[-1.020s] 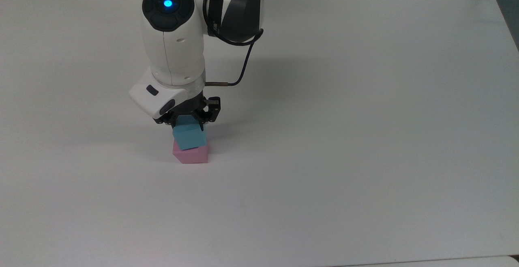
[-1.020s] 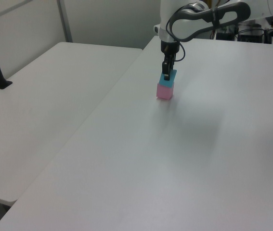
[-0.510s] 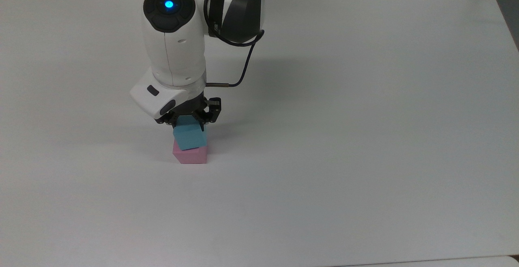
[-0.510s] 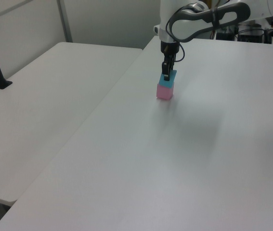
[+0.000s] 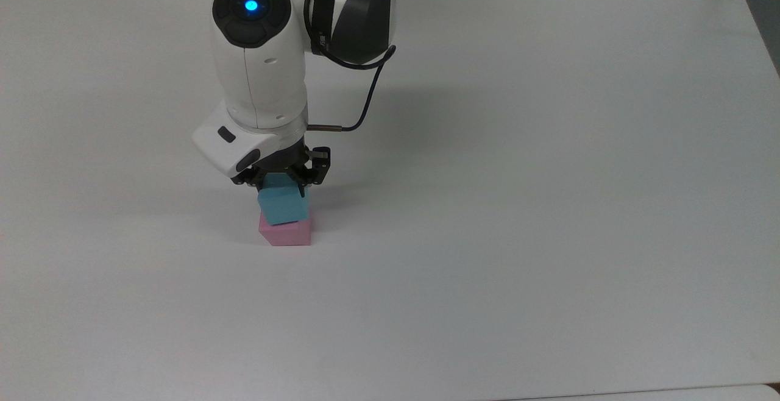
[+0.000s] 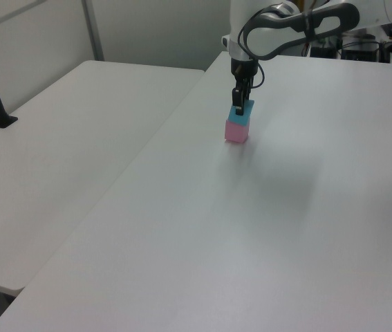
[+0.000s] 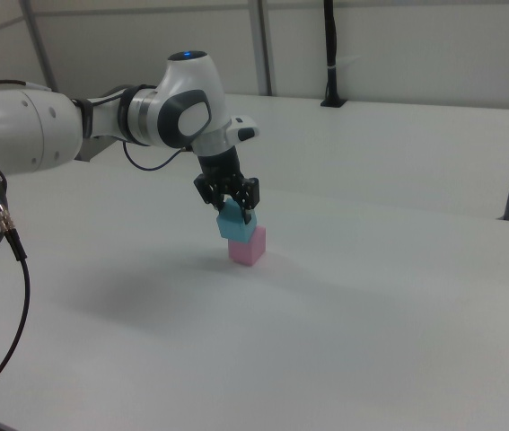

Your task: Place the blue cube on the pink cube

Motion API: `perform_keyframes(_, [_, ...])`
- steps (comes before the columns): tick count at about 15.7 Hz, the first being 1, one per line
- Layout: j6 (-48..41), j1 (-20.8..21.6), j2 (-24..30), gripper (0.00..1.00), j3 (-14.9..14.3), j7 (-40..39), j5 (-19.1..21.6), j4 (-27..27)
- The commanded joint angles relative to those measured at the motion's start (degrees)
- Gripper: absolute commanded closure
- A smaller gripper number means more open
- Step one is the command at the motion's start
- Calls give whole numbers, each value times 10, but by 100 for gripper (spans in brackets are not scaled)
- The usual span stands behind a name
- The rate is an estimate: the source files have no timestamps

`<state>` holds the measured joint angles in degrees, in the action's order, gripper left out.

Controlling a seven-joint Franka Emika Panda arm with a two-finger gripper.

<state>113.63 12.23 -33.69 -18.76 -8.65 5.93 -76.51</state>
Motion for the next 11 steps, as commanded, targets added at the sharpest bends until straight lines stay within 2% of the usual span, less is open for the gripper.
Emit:
perform_keyframes(1, [-17,5,3,84,-9,22,7,5])
perform_keyframes(4, [-17,5,3,79,-9,58,7,3])
perform_keyframes(8, [-17,5,1,58,-8,67,5,1])
perform_keyframes(9, [-17,6,1,38,-8,68,4,1])
perform_keyframes(10, [-17,6,1,2,-8,68,2,1])
perform_keyframes(11, [-17,8,-1,0,-6,68,1,1])
